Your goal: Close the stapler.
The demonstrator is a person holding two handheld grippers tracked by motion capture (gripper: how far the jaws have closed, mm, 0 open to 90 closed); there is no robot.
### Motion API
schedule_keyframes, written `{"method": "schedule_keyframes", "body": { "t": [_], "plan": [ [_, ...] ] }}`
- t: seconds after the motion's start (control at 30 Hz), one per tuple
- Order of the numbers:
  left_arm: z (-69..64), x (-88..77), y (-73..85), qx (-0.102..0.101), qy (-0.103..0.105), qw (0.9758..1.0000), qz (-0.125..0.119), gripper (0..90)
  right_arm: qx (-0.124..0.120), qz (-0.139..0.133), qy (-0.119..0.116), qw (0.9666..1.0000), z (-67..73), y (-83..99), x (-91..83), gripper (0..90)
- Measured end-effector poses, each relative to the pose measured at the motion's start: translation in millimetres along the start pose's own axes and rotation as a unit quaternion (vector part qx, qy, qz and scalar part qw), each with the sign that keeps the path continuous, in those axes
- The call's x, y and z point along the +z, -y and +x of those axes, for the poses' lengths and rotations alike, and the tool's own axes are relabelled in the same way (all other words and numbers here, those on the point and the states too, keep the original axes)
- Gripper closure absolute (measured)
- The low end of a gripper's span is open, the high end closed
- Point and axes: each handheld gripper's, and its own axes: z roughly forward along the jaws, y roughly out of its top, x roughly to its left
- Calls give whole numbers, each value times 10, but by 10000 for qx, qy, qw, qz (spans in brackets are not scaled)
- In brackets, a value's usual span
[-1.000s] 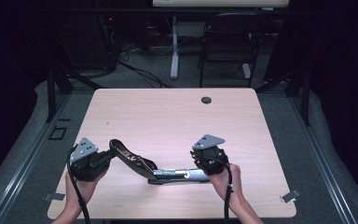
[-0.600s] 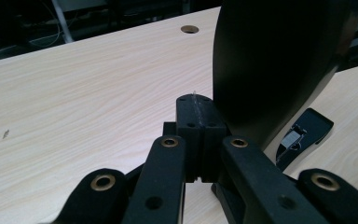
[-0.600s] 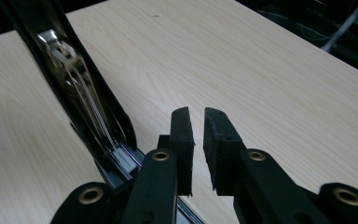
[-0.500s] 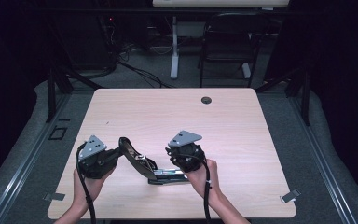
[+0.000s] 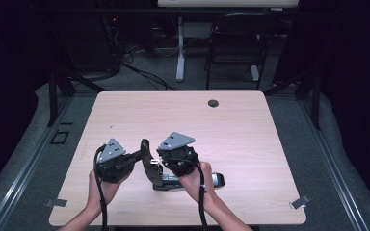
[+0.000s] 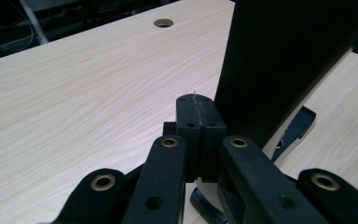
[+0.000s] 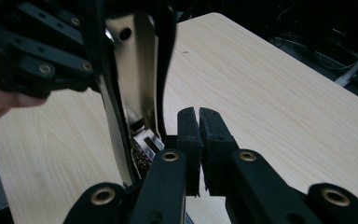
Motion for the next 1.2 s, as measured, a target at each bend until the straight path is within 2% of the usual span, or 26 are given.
{"method": "schedule_keyframes", "body": {
  "t": [0.13,0.2,0.27,0.47,0.83,1.2],
  "plan": [
    [-87,108,-22,183,117,9997,97,900,151,-59,-43,9999,-52,27,-39,881],
    [-105,144,-26,204,164,9996,126,900,207,-39,23,9998,-91,54,-70,884],
    [-130,192,-19,237,212,9993,191,900,361,-74,-21,9993,-151,99,-107,883],
    [-204,292,4,350,368,9981,339,900,490,6,138,9987,-248,241,-215,891],
    [-275,425,64,397,535,9962,553,900,860,34,185,9961,-455,503,-288,895],
    [-295,488,97,448,578,9951,669,894,1211,-151,102,9925,-571,750,-324,890]
  ]
}}
